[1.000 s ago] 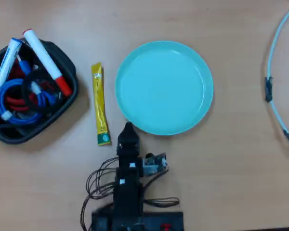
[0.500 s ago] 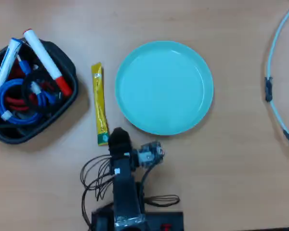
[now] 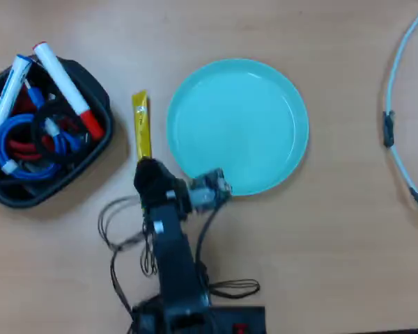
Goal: Pick up the yellow instant coffee stick, then put it in the black bowl
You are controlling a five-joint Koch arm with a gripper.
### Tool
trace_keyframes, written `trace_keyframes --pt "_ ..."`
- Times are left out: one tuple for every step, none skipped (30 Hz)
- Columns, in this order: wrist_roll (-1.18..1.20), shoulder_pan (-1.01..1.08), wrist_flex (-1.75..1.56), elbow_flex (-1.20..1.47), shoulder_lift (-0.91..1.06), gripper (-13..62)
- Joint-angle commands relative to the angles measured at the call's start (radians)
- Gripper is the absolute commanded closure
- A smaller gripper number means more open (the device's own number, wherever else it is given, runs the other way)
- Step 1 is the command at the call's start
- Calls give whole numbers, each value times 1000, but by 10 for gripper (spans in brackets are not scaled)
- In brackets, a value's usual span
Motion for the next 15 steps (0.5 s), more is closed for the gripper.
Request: trace_keyframes --pt "-84 -26 75 -161 -98 207" --pt "-110 -35 95 -201 -135 207" --pt "-138 -41 112 -241 -169 207" --pt "-167 -46 127 -278 -196 206" --pt "-198 -55 143 -316 -222 206" --pt "-232 -64 156 -353 -249 206" --pt "-264 -72 170 -388 -278 206" --pt "-293 -75 186 -420 -308 205" --pt "-318 -78 202 -446 -337 205" --pt "-341 -78 216 -468 -364 206" --pt "-362 -78 227 -486 -382 205" --pt "-385 -80 236 -497 -394 205" --pt "-411 -84 239 -500 -399 205" --pt "-437 -92 241 -497 -400 205" --pt "-462 -103 241 -494 -402 206"
